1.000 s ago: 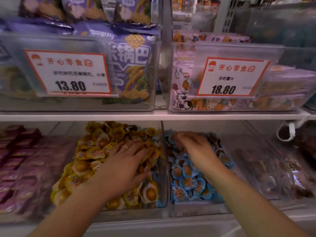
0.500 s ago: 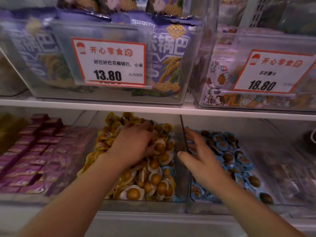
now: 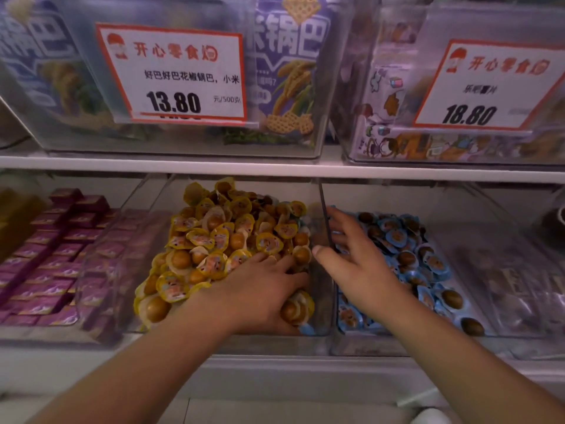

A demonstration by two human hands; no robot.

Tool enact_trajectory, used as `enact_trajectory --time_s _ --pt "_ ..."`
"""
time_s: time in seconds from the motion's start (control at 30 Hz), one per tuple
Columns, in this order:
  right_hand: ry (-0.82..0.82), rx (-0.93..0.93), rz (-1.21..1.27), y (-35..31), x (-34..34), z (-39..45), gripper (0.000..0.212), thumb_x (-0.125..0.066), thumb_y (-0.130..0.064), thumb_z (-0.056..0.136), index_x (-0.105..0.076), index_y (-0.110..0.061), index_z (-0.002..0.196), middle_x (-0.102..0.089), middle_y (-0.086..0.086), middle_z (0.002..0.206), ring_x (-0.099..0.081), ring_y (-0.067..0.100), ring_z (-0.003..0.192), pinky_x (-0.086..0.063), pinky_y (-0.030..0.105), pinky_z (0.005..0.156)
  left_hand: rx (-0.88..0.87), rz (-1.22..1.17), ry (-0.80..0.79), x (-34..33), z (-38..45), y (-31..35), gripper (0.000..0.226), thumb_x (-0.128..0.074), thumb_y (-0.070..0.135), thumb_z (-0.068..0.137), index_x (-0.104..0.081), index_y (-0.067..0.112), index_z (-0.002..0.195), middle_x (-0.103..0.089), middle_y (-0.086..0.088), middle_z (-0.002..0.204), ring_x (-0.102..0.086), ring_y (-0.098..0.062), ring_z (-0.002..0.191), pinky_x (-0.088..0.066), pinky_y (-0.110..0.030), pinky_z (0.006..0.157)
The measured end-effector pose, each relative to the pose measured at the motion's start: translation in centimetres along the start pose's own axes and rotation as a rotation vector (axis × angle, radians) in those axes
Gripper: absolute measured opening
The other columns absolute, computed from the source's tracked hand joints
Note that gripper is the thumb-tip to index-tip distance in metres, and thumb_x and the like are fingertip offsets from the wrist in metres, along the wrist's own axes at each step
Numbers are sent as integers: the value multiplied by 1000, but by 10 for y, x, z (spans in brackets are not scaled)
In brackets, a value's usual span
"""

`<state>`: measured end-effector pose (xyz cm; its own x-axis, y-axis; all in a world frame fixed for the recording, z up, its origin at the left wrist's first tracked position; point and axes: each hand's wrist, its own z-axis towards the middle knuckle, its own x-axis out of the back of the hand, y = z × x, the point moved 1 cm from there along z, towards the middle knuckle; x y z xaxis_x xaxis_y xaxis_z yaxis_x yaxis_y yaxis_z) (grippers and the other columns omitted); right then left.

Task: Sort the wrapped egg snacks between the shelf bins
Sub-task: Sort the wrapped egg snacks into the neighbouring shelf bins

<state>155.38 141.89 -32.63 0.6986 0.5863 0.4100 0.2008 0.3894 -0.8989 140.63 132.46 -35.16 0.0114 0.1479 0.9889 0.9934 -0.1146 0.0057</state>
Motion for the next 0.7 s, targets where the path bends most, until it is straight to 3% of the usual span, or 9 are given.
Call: enact_trajectory --time_s 0.1,0.2,0.33,0.43,0.5,0.57,0.6,0.7 --pt "-3 -8 9 4 1 0 50 -56 -49 80 -34 -73 118 -46 -45 120 -42 -28 111 -38 -5 78 17 86 80 7 7 -8 62 -60 66 75 -51 36 129 -54 4 120 -53 -22 109 -35 -37 92" --pt "-9 -12 -8 6 2 0 50 -56 -47 82 -34 -70 121 -43 -48 119 -40 -30 109 -35 -7 79 108 68 218 19 9 -31 45 -61 61 78 -58 33 114 -58 5 114 -56 -21 107 -37 -38 95" --pt "0 -21 -29 12 2 1 68 -55 -50 82 -33 -45 145 -46 -27 134 -40 -23 117 -36 0 83 207 -53 282 21 10 -47 41 -58 63 82 -60 33 110 -59 8 114 -56 -21 108 -38 -42 99" --pt "2 -20 -44 13 2 1 71 -53 -55 79 -31 -45 146 -47 -24 136 -40 -20 120 -36 6 87 281 -21 350 19 12 -47 48 -62 60 83 -58 31 122 -58 4 126 -54 -25 116 -37 -46 104" --pt "12 -14 -57 12 1 2 71 -52 -57 77 -33 -45 144 -48 -26 133 -42 -21 118 -37 8 89 337 91 374 22 12 -45 65 -65 59 82 -48 30 138 -49 -3 142 -45 -31 131 -31 -50 110" --pt "20 -13 -59 12 1 1 72 -52 -56 77 -34 -42 145 -49 -23 135 -45 -15 120 -41 15 96 248 114 418 28 10 -35 71 -70 55 80 -47 27 141 -46 -6 146 -37 -33 139 -26 -53 115" --pt "22 -13 -62 12 2 1 73 -52 -55 77 -33 -40 147 -49 -19 138 -46 -10 122 -43 22 100 159 78 456 31 8 -28 60 -70 50 82 -53 26 135 -50 -6 142 -40 -32 137 -29 -52 114" --pt "28 3 -69 10 1 1 73 -53 -50 79 -34 -37 147 -50 -15 139 -48 -4 125 -45 33 107 15 -264 413 32 2 -7 26 -58 30 87 -65 25 110 -62 3 110 -57 -19 106 -49 -37 91"
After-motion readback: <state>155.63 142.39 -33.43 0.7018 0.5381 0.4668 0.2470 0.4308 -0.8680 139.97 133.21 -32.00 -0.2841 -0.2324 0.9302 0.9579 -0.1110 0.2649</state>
